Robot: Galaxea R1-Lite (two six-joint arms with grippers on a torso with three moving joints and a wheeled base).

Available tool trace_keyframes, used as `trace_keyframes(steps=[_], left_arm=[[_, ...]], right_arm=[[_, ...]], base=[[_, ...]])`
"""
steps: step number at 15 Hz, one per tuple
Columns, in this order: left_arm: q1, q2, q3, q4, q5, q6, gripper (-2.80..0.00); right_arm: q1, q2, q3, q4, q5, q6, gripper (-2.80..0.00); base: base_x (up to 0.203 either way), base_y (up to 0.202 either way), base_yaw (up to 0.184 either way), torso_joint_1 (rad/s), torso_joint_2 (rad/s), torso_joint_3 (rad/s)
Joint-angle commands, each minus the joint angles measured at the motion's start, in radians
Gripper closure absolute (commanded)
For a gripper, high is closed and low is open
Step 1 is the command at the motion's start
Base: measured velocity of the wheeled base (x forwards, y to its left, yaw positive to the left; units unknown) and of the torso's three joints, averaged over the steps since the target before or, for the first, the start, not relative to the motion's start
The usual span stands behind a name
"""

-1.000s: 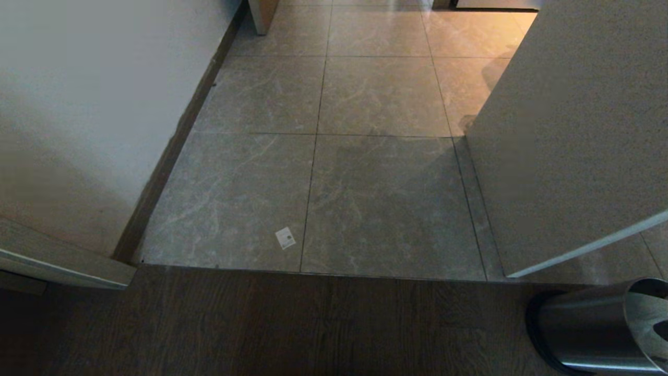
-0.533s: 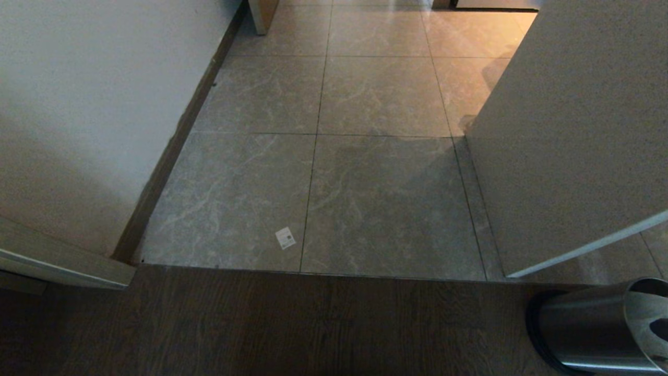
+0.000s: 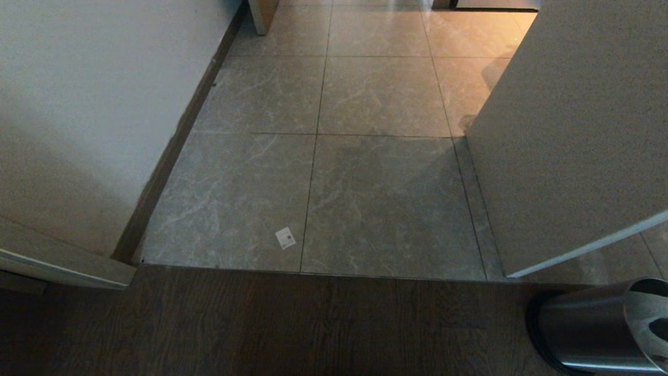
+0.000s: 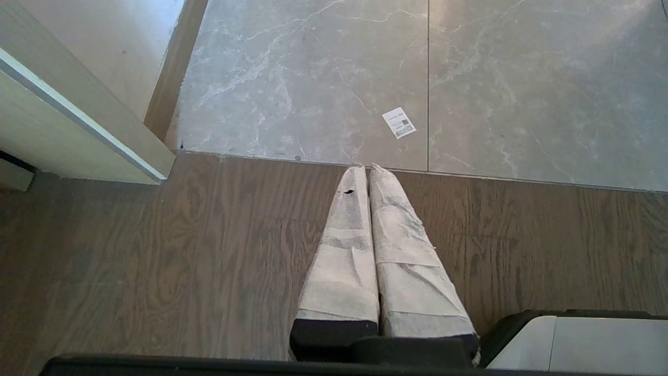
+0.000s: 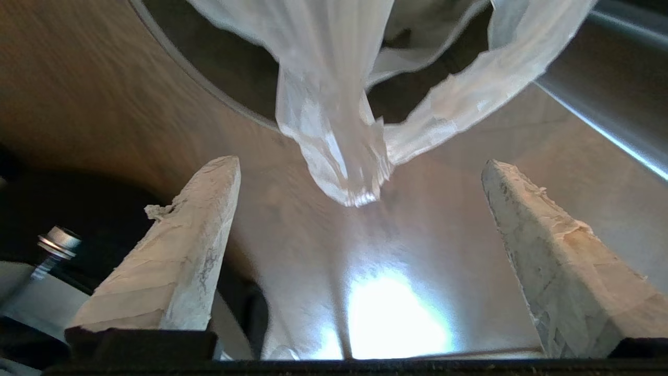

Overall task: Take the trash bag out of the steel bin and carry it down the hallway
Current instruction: Pick up the trash bag

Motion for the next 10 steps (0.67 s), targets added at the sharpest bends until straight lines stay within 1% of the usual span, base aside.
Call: trace_keyframes(steps=[1, 2, 4, 5, 8, 10], left_arm=[[0.000, 0.000, 0.000, 0.000, 0.000, 0.000, 0.00], [0.000, 0.000, 0.000, 0.000, 0.000, 0.000, 0.00], [0.000, 0.000, 0.000, 0.000, 0.000, 0.000, 0.00], [0.000, 0.000, 0.000, 0.000, 0.000, -0.001, 0.00], [0.000, 0.000, 0.000, 0.000, 0.000, 0.000, 0.00], [0.000, 0.000, 0.000, 0.000, 0.000, 0.000, 0.00]], right_arm=[[0.000, 0.009, 0.002, 0.001, 0.039, 0.017, -2.80], [0.000, 0.010, 0.007, 0.003, 0.070, 0.018, -2.80], [-0.001, 0.017, 0.014, 0.004, 0.164, 0.019, -2.80], [-0.003, 0.024, 0.015, 0.006, 0.197, 0.021, -2.80], [-0.006, 0.035, 0.011, -0.001, 0.203, 0.060, -2.80], [-0.018, 0.043, 0.000, -0.003, 0.202, 0.064, -2.80]], base=[[0.000, 0.000, 0.000, 0.000, 0.00, 0.000], [0.000, 0.000, 0.000, 0.000, 0.00, 0.000], [0.000, 0.000, 0.000, 0.000, 0.00, 0.000], [0.000, 0.000, 0.000, 0.000, 0.00, 0.000], [0.000, 0.000, 0.000, 0.000, 0.00, 0.000], [0.000, 0.000, 0.000, 0.000, 0.00, 0.000]])
